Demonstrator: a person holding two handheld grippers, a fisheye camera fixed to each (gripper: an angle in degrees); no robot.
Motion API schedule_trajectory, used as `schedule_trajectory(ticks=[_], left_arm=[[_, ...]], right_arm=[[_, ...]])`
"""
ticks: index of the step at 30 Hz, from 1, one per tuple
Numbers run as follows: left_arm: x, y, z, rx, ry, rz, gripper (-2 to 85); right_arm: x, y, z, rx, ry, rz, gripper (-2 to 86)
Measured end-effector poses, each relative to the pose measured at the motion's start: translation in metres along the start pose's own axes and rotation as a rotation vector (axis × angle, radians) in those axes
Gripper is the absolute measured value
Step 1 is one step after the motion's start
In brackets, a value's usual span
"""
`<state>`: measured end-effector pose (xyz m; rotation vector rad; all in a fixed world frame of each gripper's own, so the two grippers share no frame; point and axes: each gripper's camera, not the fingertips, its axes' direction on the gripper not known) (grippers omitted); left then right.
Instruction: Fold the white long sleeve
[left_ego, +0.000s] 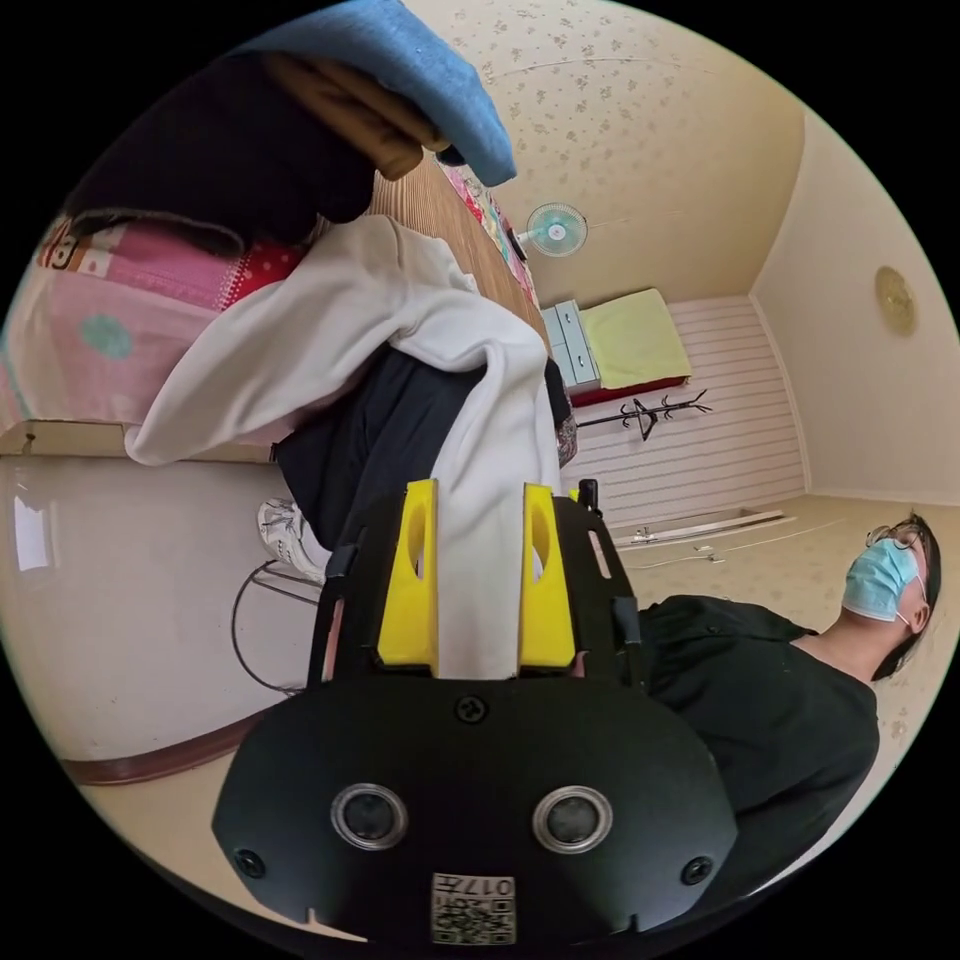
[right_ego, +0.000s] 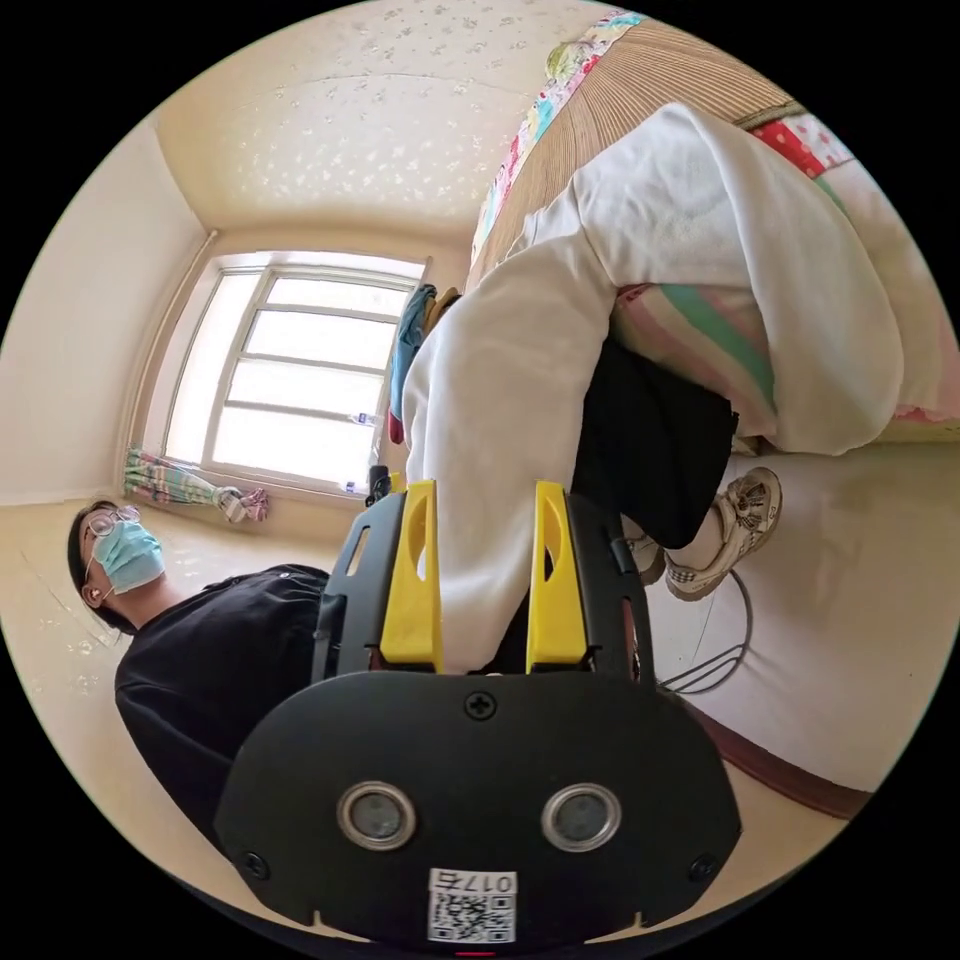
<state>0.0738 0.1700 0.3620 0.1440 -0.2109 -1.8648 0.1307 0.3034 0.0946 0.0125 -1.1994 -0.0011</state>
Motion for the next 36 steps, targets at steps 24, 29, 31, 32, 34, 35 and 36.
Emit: schedule_trajectory(ticks=[24, 29, 31, 32, 34, 35, 36], left_arm=[[0.080, 0.049, -0.027, -0.140, -0.078, 0.041, 4.8], [0.083, 0.070, -0.058, 0.065, -0.042, 0.019, 6.7], [0.097, 0.070, -0.059, 0.087, -0.022, 0.039, 6.8], [0.101, 0.070, -0.059, 0.088, -0.017, 0.045, 6.8], [0.115, 0.069, -0.056, 0.089, -0.014, 0.057, 6.8], [0.118, 0.069, -0.056, 0.088, -0.015, 0.057, 6.8], [0.124, 0.070, -0.057, 0.088, -0.013, 0.060, 6.8]], right_arm=[[-0.021, 0.010, 0.016, 0.132, 0.130, -0.121, 6.9], [0.062, -0.013, 0.029, 0.316, 0.481, 0.254, 12.7], [0.075, -0.038, 0.048, 0.314, 0.527, 0.270, 13.7], [0.082, -0.056, 0.059, 0.320, 0.571, 0.285, 14.1], [0.094, -0.080, 0.068, 0.356, 0.644, 0.337, 14.4], [0.104, -0.094, 0.070, 0.373, 0.642, 0.368, 14.2], [0.108, -0.100, 0.070, 0.370, 0.619, 0.376, 13.5]])
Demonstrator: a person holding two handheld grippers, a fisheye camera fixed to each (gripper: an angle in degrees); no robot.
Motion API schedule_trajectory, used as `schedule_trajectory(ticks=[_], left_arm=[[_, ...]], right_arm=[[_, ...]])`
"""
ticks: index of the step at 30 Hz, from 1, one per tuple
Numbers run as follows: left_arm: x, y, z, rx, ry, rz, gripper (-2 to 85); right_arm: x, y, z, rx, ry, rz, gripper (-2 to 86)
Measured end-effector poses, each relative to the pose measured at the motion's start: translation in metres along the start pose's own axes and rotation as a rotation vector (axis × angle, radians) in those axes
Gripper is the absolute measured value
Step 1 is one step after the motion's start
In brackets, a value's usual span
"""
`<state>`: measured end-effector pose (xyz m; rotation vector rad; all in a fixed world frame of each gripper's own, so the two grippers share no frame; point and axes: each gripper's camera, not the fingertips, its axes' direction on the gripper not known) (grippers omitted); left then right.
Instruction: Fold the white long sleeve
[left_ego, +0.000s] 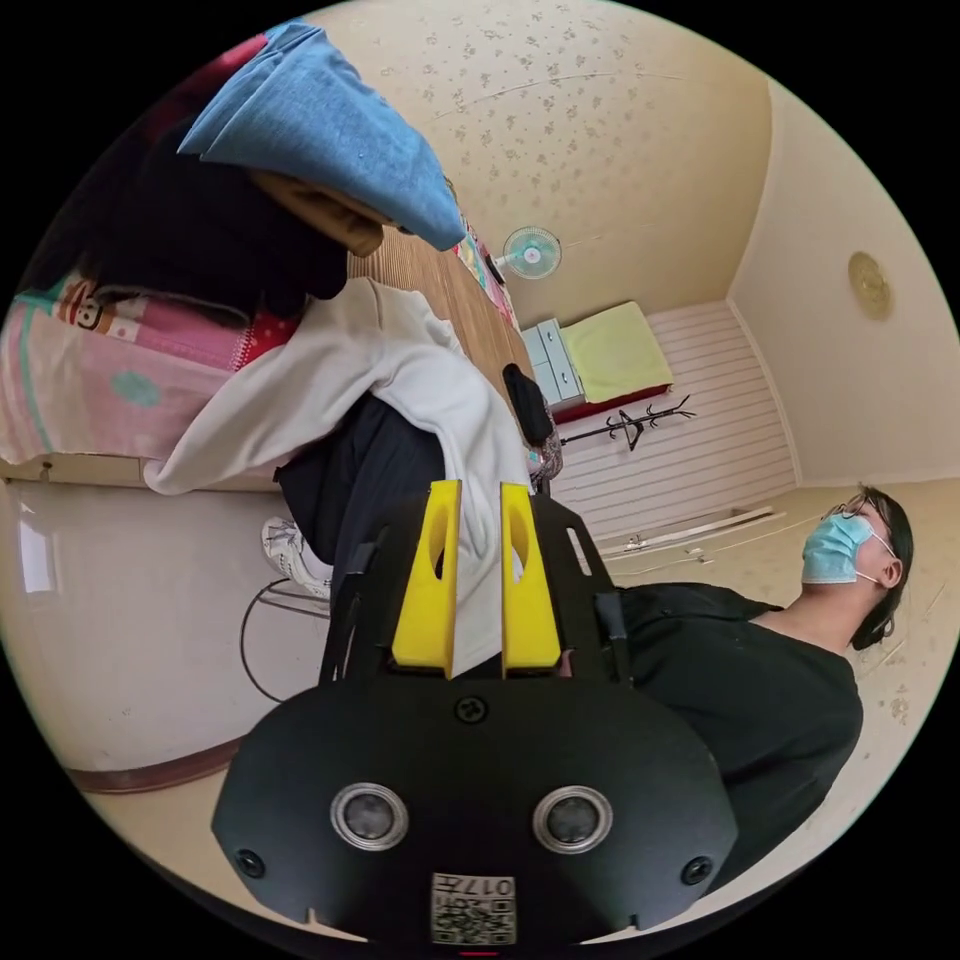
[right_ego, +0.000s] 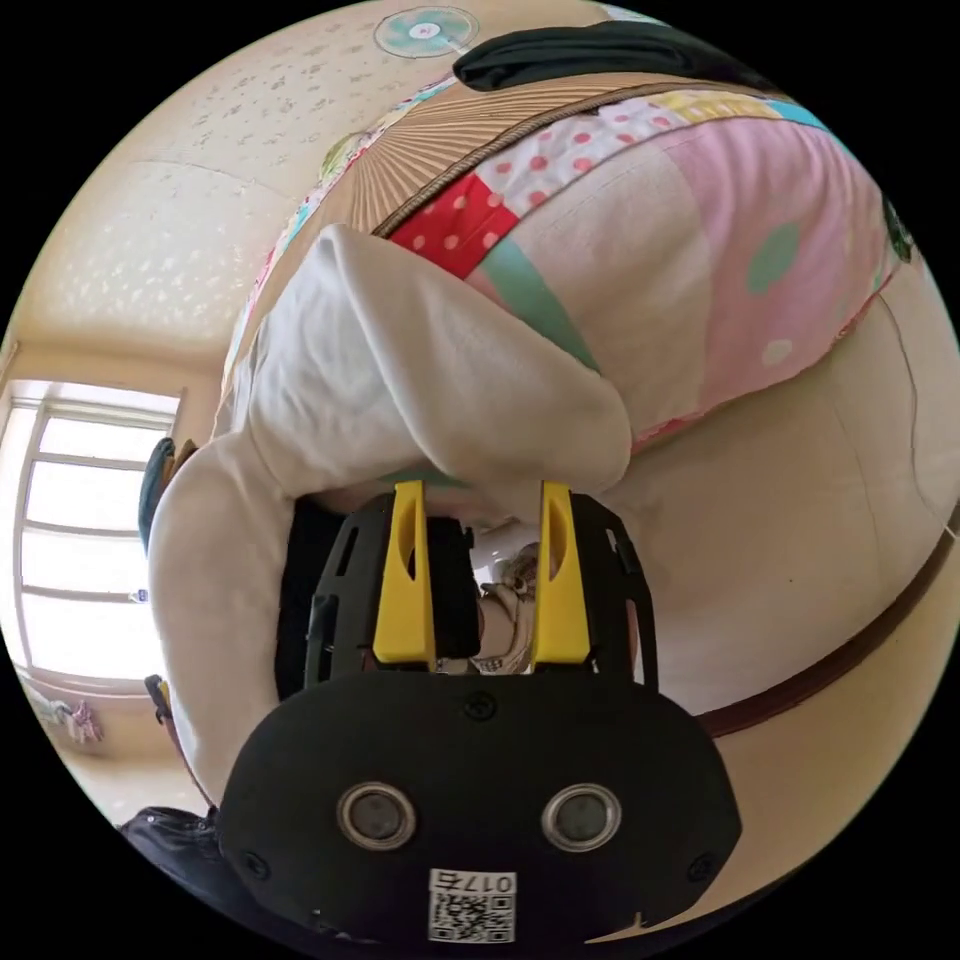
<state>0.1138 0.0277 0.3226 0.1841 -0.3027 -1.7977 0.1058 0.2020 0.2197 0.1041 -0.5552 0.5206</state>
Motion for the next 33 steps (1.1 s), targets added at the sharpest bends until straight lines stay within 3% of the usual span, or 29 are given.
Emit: schedule_trajectory(ticks=[3, 7, 11, 13, 15, 17, 21, 28, 33], left_arm=[[0.016, 0.007, -0.009, -0.002, 0.032, 0.019, 6.8], [0.037, 0.023, -0.036, 0.001, 0.086, 0.099, 6.8], [0.049, 0.024, -0.050, -0.013, 0.153, 0.151, 6.7], [0.059, 0.023, -0.057, 0.002, 0.172, 0.179, 6.6], [0.066, 0.023, -0.062, 0.017, 0.185, 0.190, 6.6], [0.069, 0.024, -0.067, 0.024, 0.201, 0.193, 6.6], [0.067, 0.039, -0.095, 0.026, 0.210, 0.165, 6.6], [0.049, 0.061, -0.182, 0.075, 0.142, 0.087, 6.6], [0.052, 0.045, -0.226, 0.125, 0.083, 0.092, 6.6]], right_arm=[[-0.006, -0.019, 0.001, -0.100, -0.033, -0.007, 5.3], [-0.053, -0.025, -0.063, -0.195, 0.007, -0.367, 3.5], [-0.124, -0.053, -0.168, -0.181, -0.266, -0.740, 3.1], [-0.155, -0.083, -0.197, -0.120, -0.370, -0.796, 3.4], [-0.174, -0.126, -0.205, -0.038, -0.409, -0.699, 4.1], [-0.176, -0.175, -0.189, 0.078, -0.368, -0.436, 6.1], [-0.153, -0.187, -0.144, 0.143, -0.328, -0.205, 10.7], [-0.169, -0.095, -0.081, 0.285, -0.071, -0.401, 11.8], [-0.226, -0.109, -0.056, 0.296, 0.232, -0.488, 14.0]])
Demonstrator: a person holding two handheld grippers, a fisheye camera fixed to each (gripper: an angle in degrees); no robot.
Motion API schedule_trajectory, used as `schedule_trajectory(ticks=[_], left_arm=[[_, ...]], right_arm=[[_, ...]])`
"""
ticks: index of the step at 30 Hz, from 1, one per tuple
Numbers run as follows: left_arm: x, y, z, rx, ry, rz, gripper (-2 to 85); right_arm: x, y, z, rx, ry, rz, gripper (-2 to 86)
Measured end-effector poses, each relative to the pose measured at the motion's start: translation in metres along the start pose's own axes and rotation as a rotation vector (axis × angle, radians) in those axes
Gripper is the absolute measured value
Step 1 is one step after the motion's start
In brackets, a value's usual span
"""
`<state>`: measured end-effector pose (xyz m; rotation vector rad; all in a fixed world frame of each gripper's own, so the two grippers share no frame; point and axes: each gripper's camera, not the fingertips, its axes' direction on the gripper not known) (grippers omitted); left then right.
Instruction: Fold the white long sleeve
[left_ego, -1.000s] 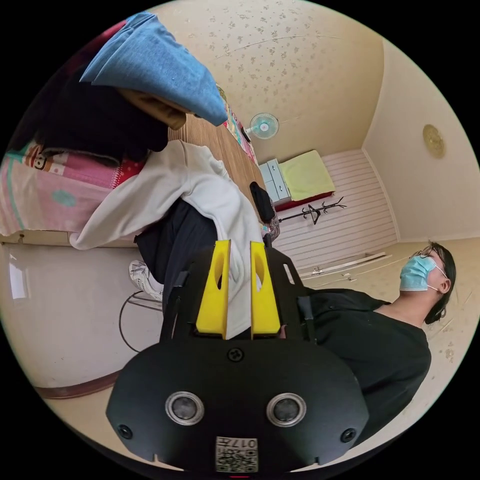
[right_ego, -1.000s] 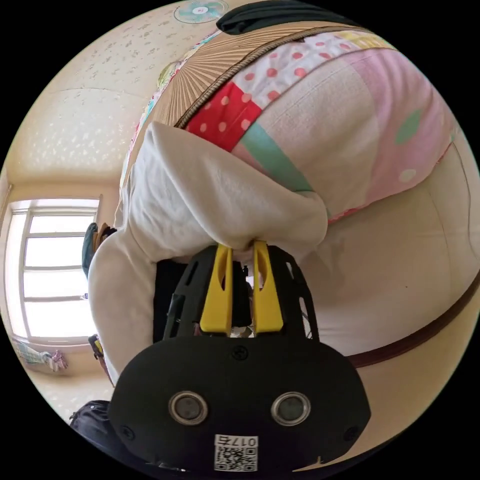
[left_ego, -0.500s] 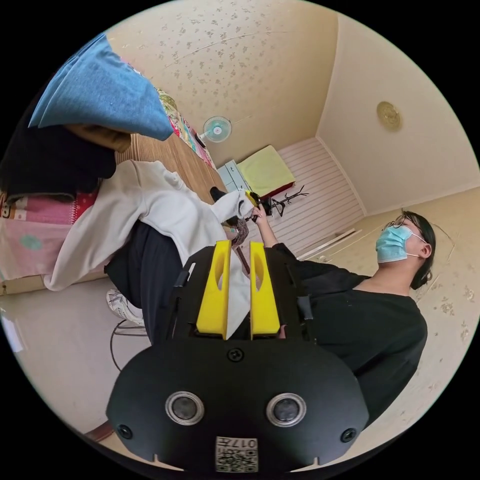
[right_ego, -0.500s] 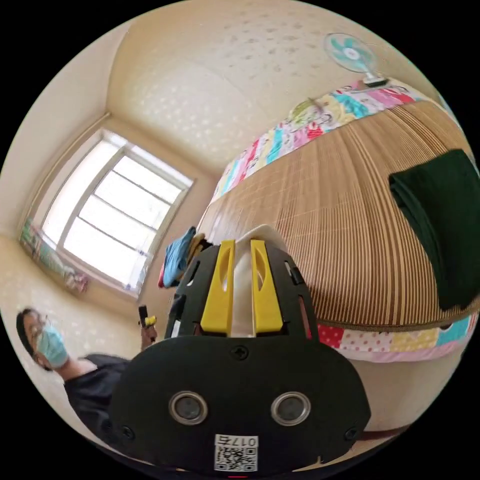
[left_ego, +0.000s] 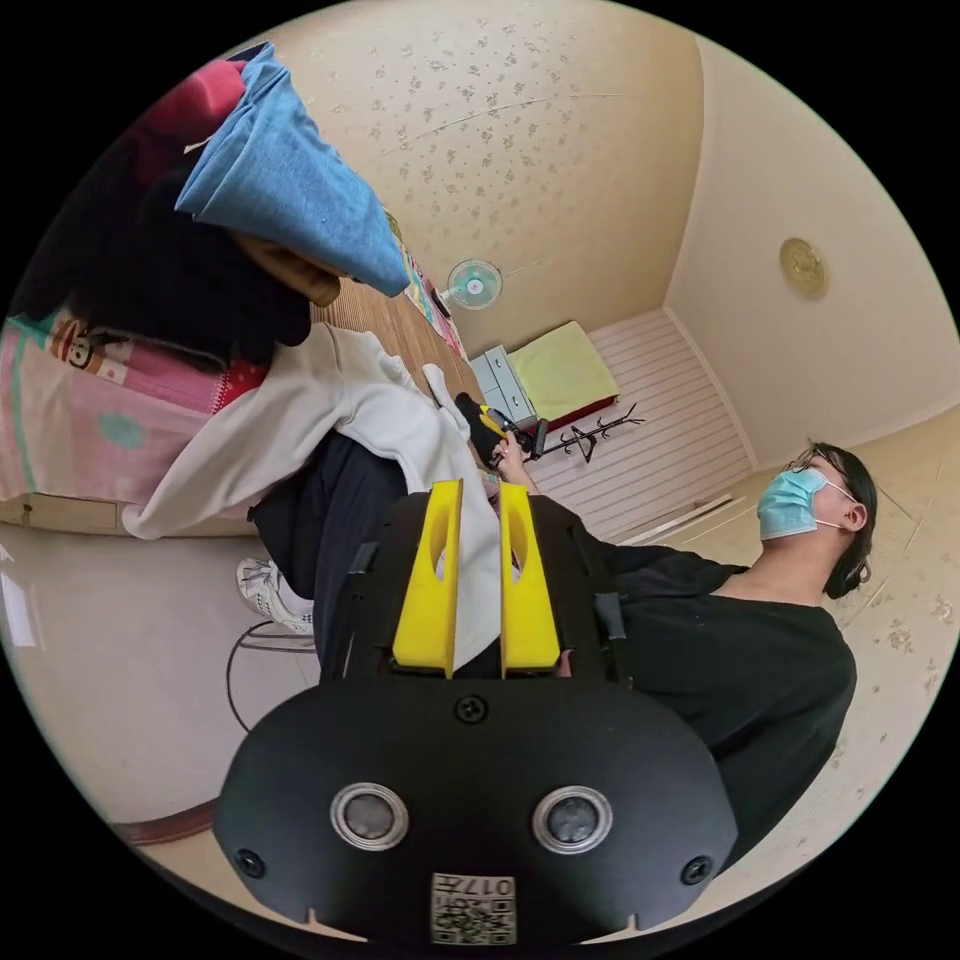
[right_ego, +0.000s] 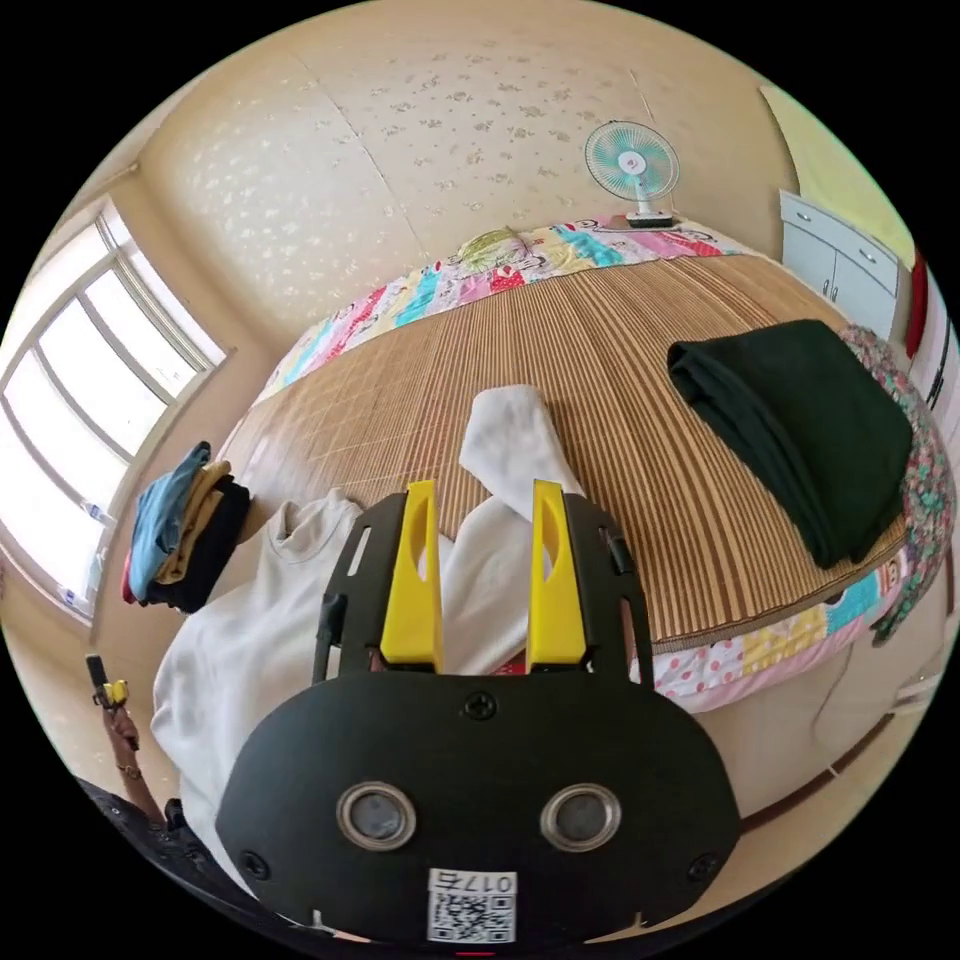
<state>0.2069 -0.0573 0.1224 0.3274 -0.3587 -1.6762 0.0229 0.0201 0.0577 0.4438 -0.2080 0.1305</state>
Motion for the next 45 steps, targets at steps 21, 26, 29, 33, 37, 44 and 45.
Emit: schedule_trajectory(ticks=[21, 26, 29, 33, 37, 44, 45], left_arm=[[-0.211, -0.069, -0.240, 0.194, -0.027, -0.334, 9.3], [-0.364, -0.063, -0.242, 0.398, 0.250, -0.621, 10.5], [-0.457, -0.048, -0.217, 0.468, 0.461, -0.858, 11.1], [-0.539, -0.012, -0.164, 0.721, 0.835, -1.184, 11.6], [-0.574, -0.018, -0.131, 0.708, 0.776, -1.353, 11.8], [-0.608, -0.041, -0.061, 0.966, 0.894, -1.267, 9.8], [-0.611, -0.040, -0.058, 1.005, 0.888, -1.233, 7.3]], right_arm=[[-0.155, -0.021, -0.031, 0.305, 0.257, -0.110, 3.6], [-0.331, 0.064, -0.046, 0.305, -0.039, -0.553, 4.2], [-0.407, 0.128, 0.015, -0.009, -0.203, -0.783, 5.5], [-0.427, 0.183, 0.050, -0.124, -0.320, -0.817, 6.9], [-0.386, 0.170, 0.038, -0.062, -0.431, -0.630, 5.3], [-0.313, 0.157, 0.050, -0.067, -0.666, -0.432, 2.8], [-0.311, 0.157, 0.050, -0.064, -0.668, -0.429, 2.7]])
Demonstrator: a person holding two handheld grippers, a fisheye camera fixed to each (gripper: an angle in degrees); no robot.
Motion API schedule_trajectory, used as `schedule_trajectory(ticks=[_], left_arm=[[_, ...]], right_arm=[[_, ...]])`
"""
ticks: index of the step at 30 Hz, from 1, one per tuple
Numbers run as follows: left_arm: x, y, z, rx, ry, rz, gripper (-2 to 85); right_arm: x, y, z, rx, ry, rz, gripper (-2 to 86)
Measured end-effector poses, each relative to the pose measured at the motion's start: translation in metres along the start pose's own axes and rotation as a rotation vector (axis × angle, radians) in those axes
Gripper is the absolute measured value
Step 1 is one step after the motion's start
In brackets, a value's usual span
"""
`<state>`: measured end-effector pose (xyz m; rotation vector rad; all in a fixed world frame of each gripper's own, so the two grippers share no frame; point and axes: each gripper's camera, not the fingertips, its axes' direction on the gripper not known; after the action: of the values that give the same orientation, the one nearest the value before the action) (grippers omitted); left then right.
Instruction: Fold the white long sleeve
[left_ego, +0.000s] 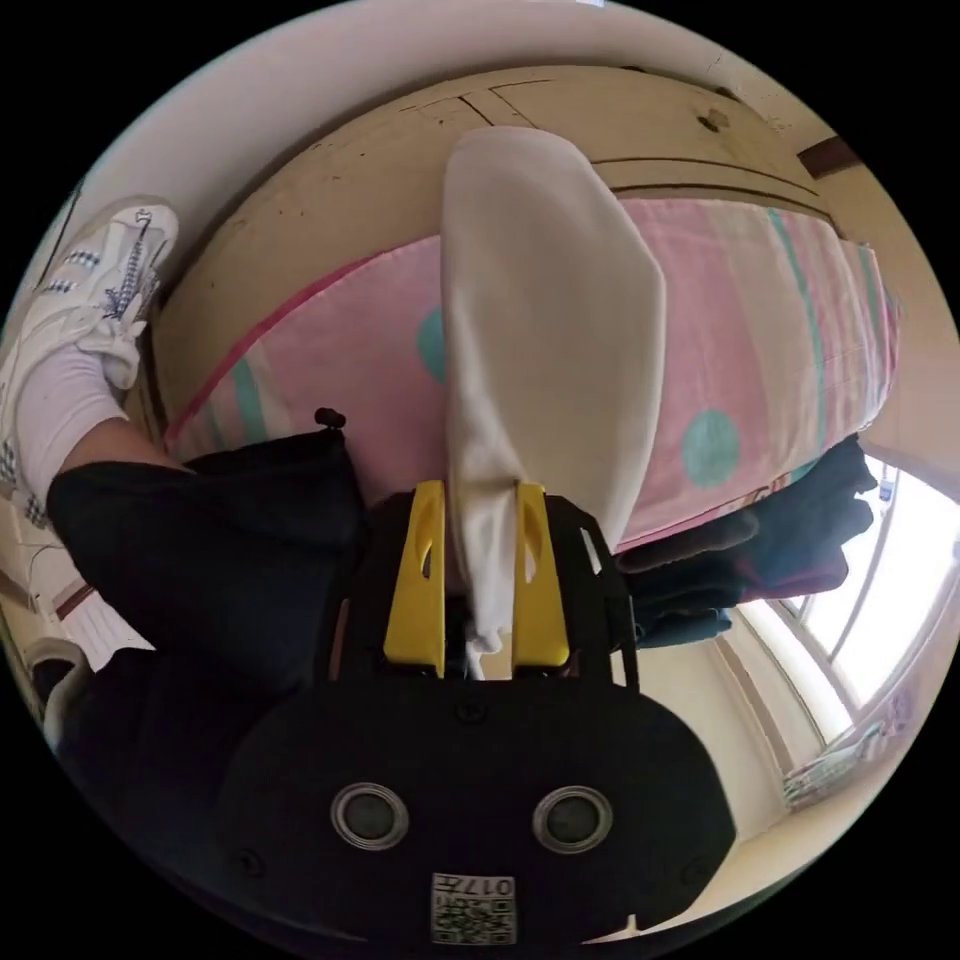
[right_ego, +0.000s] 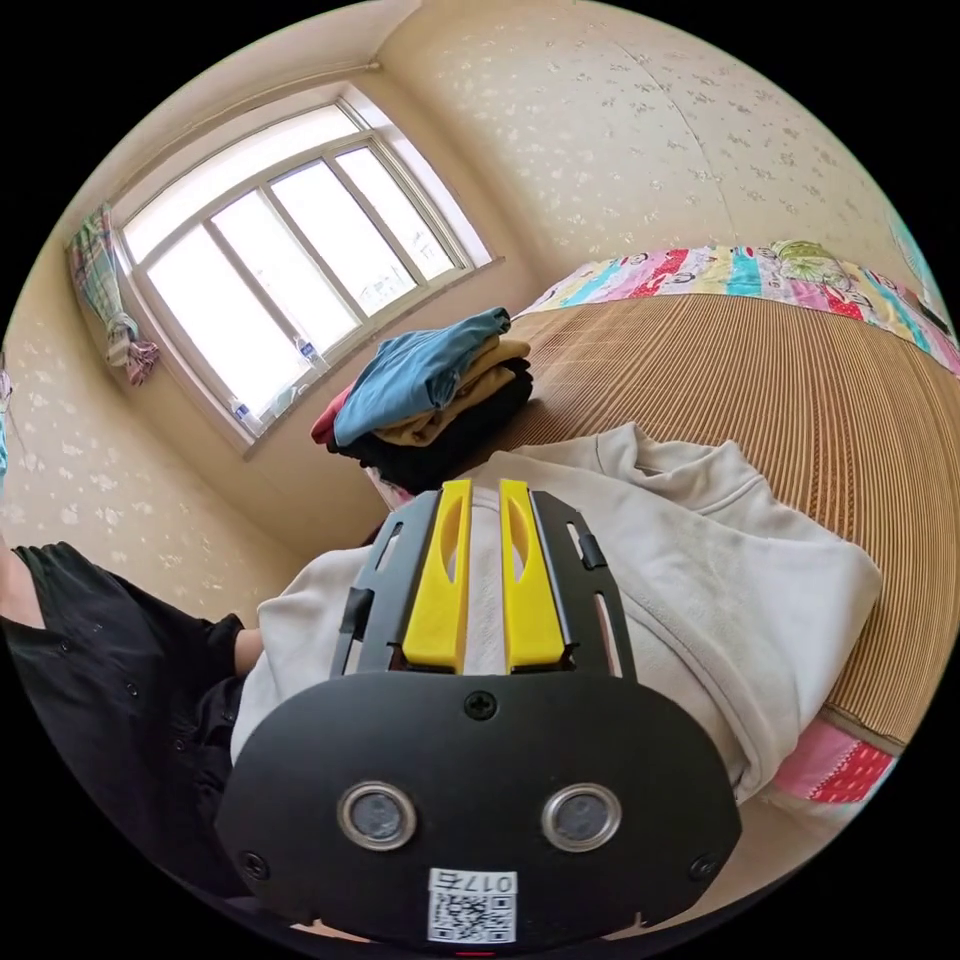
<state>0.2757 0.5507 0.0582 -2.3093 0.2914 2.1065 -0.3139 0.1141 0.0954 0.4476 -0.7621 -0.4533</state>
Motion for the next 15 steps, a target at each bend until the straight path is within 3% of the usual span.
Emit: schedule_trajectory(ticks=[2, 5, 8, 10, 13, 14, 15], left_arm=[[0.012, 0.008, -0.008, 0.046, -0.058, 0.080, 4.4], [0.079, 0.053, -0.011, 0.076, -0.215, 0.382, 3.0], [0.159, 0.143, 0.021, 0.028, -0.312, 0.783, 3.0], [0.209, 0.281, 0.087, -0.042, -0.490, 1.316, 3.0], [0.144, 0.472, 0.200, -0.151, -0.744, 1.890, 3.0], [0.117, 0.501, 0.223, -0.205, -0.775, 1.967, 3.0], [0.055, 0.548, 0.266, -0.361, -0.824, 2.106, 3.1]], right_arm=[[0.005, 0.003, -0.005, 0.015, -0.001, 0.003, 2.4], [0.017, 0.005, -0.014, 0.036, -0.017, 0.023, 2.3], [0.044, 0.007, -0.025, 0.069, -0.099, 0.089, 2.3], [0.063, 0.009, -0.033, 0.097, -0.160, 0.133, 2.5], [0.087, 0.011, -0.046, 0.145, -0.229, 0.175, 3.0], [0.092, 0.011, -0.052, 0.163, -0.239, 0.179, 3.4], [0.095, 0.012, -0.055, 0.174, -0.241, 0.179, 3.6]])
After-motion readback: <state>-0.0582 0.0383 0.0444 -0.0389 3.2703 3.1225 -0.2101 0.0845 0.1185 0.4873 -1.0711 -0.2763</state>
